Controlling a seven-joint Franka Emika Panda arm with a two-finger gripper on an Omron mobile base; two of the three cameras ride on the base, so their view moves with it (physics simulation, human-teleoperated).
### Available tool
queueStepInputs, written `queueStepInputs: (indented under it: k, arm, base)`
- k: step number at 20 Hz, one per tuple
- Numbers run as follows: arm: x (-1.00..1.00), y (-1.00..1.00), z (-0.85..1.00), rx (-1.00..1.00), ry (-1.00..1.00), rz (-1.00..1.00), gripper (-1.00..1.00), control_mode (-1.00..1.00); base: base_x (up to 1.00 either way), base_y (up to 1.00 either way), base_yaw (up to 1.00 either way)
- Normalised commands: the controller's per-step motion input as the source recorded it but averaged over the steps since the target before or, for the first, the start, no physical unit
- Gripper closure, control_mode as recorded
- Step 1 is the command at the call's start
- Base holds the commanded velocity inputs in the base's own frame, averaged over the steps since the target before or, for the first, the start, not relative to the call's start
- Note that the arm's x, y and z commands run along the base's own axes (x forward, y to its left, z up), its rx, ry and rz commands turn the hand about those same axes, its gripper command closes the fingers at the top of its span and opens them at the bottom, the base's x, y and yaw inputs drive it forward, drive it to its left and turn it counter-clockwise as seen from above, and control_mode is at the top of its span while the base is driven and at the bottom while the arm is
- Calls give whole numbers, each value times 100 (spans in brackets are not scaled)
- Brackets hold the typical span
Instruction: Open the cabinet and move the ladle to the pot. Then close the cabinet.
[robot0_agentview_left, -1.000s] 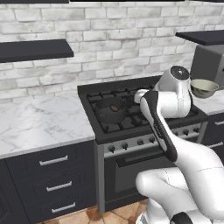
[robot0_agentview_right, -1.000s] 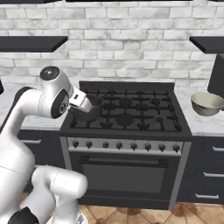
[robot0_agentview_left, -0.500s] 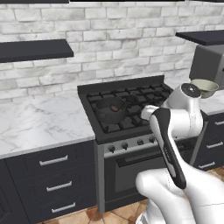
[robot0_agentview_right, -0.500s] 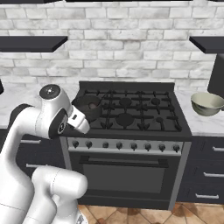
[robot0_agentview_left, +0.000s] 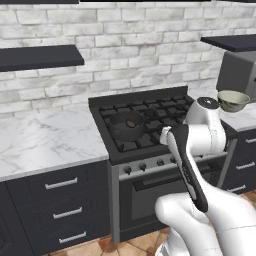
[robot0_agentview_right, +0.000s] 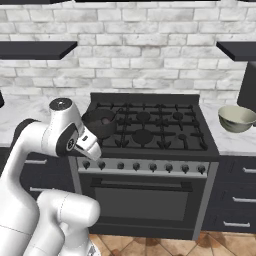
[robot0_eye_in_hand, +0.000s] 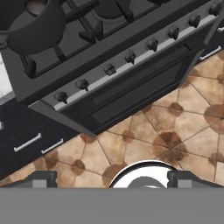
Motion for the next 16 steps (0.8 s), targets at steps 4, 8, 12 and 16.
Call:
queueStepInputs:
  k: [4,8,12,16]
  arm:
    - [-14,9,-36,0,9,-1,-100,-100]
    - [-10,8,-25,0,1,0,-100,-100]
    - [-3,12,-20,-2,0,0,-100,-100]
    - [0,13,-19,-2,1,-1,-100,-100]
  base:
    - [0,0,0]
    - [0,0,0]
    - [0,0,0]
    - [0,0,0]
